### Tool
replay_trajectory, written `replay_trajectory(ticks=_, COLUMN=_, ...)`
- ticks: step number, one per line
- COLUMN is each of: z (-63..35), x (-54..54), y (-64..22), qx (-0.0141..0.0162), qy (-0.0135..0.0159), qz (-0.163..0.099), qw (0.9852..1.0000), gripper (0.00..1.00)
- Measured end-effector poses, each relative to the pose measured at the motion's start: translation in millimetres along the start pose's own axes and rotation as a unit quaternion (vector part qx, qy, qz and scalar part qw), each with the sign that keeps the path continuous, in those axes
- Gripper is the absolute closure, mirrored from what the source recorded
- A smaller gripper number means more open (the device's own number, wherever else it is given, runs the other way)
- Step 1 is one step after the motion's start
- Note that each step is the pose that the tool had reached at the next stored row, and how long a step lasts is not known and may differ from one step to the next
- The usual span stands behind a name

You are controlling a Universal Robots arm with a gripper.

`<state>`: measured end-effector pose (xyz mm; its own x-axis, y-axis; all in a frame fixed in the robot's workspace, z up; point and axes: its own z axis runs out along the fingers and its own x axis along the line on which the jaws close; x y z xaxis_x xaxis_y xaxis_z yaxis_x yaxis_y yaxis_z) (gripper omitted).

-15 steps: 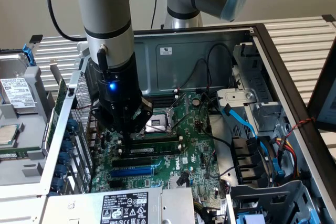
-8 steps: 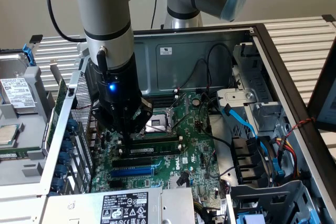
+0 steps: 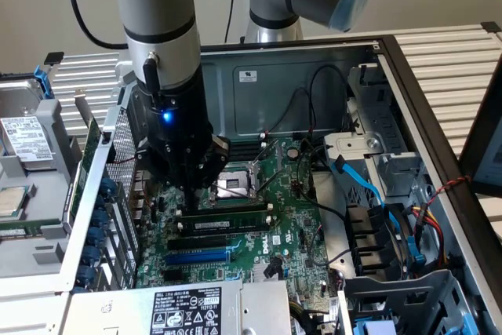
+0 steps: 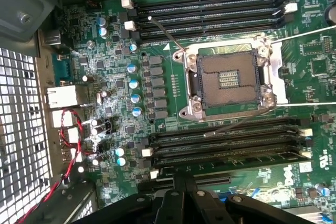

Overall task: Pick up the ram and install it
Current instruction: 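Press down the ram until it locks into place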

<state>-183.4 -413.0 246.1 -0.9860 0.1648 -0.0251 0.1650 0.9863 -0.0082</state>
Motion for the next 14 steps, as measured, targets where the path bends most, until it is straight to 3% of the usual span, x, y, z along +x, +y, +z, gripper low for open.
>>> replay_trajectory(ticks=11, z=-8.4, x=-47.9, y=7.7, qx=-0.0004, qy=0.0001, qz=0.000, qw=1.0000, gripper=0.90)
replay_trajectory(ticks=14, z=-13.1, x=-56.0, y=8.8, qx=0.0003, qy=0.0042, qz=0.000, qw=1.0000, gripper=0.90)
